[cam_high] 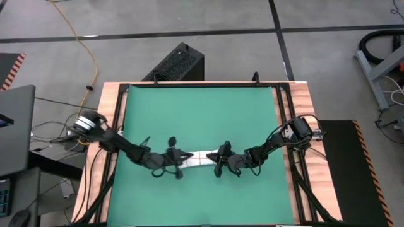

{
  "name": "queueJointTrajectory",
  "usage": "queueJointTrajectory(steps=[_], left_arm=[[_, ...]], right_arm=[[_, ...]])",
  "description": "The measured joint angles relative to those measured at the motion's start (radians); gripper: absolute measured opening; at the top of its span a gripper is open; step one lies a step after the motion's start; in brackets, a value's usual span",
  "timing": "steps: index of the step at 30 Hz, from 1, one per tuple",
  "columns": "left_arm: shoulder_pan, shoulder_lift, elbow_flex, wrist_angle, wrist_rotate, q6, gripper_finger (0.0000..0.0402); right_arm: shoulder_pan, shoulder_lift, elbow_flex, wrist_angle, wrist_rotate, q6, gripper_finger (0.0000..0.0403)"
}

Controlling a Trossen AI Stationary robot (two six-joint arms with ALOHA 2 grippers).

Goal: Roll towel into tight, uniform cylinder
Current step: Roll the kitchen towel on the table

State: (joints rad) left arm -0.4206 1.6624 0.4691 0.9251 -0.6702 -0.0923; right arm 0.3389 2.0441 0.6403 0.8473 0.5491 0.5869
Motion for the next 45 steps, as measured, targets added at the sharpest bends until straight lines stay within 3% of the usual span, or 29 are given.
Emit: queueJointTrajectory(steps=[7,11,16,21,26,30,45], left_arm=[[0.046,0.224,0.174,0.012,0.12,0.055,0.0],[0.047,0.331,0.215,0.011,0.101,0.052,0.0],[0.053,0.413,0.216,0.026,0.089,-0.081,0.0],[0.033,0.417,0.217,0.004,0.072,-0.098,0.0],[0.028,0.355,0.219,-0.152,0.081,-0.112,0.0],[0.027,0.292,0.212,-0.219,0.032,-0.039,0.0],[0.06,0.228,0.212,-0.057,0.015,0.166,0.0]], right_arm=[[0.0,0.001,0.0,0.007,0.0,-0.002,0.0005],[0.0,0.001,0.0,0.007,0.0,-0.002,0.0005],[0.009,0.001,0.0,0.006,0.0,-0.005,0.0005],[0.013,0.002,0.0,0.007,0.002,-0.009,0.0005],[0.013,0.002,0.0,0.007,0.001,-0.011,0.0005],[0.013,0.002,0.0,0.007,0.001,-0.011,0.0005],[0.012,0.002,0.0,0.007,0.001,-0.012,0.0006]])
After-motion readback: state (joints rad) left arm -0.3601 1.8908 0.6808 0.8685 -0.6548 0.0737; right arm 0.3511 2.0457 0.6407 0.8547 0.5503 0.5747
